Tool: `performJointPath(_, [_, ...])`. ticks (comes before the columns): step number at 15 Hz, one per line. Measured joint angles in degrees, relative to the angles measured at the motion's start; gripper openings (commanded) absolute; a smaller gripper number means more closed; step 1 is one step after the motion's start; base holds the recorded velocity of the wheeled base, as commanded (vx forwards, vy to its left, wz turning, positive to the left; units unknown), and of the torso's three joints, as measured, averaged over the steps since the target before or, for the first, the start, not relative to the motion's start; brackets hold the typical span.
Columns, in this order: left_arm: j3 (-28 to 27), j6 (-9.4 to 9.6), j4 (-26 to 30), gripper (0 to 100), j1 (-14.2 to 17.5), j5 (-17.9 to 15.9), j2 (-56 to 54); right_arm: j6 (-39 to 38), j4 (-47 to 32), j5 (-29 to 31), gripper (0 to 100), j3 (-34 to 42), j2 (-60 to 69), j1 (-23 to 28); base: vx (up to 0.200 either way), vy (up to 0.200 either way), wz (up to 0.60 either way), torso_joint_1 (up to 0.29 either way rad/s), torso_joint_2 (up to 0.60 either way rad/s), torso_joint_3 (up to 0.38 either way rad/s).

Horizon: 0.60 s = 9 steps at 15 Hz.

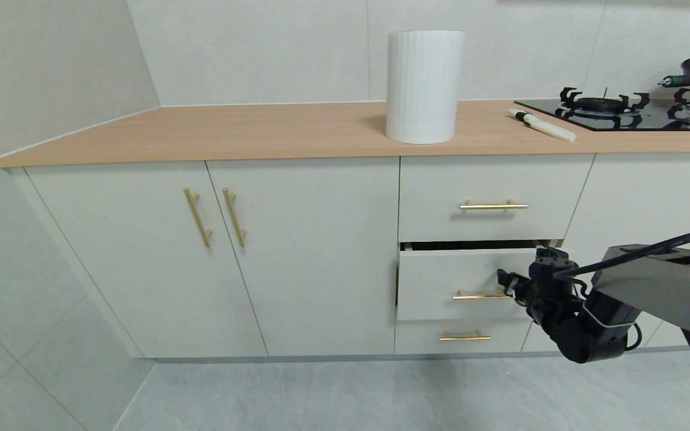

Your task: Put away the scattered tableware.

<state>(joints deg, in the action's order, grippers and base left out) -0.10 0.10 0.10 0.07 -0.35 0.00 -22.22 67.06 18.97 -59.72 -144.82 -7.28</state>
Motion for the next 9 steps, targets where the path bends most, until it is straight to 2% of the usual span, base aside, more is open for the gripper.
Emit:
performJointPath(4, [0.0,0.0,0.0,100,0.0,0.0,0.0,-0.5,-2.2,0.0,100,-5.1,-1.7,1.2,0.0,0.0,0.0,0.0,0.0,0.0])
performJointPath(9, [0.0,0.0,0.0,100,0.0,0.0,0.0,-0.5,-10.3,0.0,100,-15.0,-3.1,1.3,0.0,0.0,0.0,0.0,0.0,0.0])
